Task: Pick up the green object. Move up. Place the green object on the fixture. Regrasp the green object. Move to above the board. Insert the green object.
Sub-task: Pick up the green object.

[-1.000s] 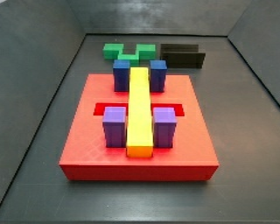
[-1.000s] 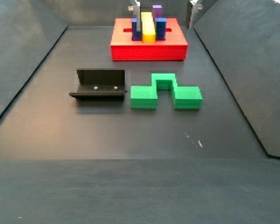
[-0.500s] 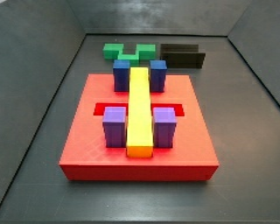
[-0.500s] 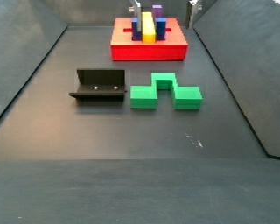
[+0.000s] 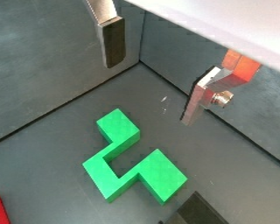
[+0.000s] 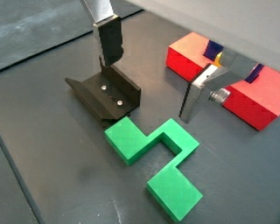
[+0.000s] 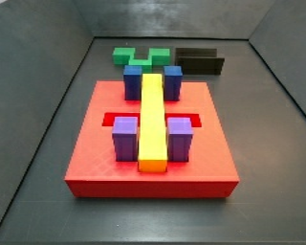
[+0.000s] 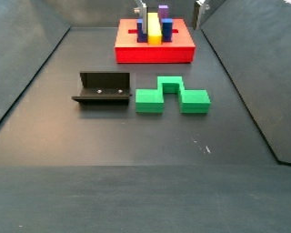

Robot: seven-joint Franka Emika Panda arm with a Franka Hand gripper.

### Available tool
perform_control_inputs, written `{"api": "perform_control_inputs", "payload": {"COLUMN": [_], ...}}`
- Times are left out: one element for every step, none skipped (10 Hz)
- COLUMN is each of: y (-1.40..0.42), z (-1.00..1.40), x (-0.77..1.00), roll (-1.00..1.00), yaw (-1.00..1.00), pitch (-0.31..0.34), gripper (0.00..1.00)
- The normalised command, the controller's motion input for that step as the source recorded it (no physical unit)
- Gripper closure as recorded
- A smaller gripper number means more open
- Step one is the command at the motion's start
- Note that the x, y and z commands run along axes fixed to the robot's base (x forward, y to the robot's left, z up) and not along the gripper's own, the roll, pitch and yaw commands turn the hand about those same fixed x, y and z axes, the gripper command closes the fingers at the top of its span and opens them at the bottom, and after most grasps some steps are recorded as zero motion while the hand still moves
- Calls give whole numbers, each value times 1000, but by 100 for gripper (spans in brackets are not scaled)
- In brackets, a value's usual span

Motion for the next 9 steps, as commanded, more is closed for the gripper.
{"api": "perform_control_inputs", "payload": {"y": [0, -117, -429, -577, -623, -446, -260, -203, -146], "z": [-9, -20, -83, -200, -154, -100, -94, -89, -137], "x": [6, 40, 40, 0, 46, 20, 0, 0, -29], "roll": [0, 23, 60, 166, 333, 303, 246, 201, 264], "yaw": [109, 171, 263, 223, 123, 63, 0, 0, -54], "pitch": [0, 0, -9, -46, -21, 0, 0, 0, 0], "gripper": [0, 0, 0, 0, 0, 0, 0, 0, 0]}}
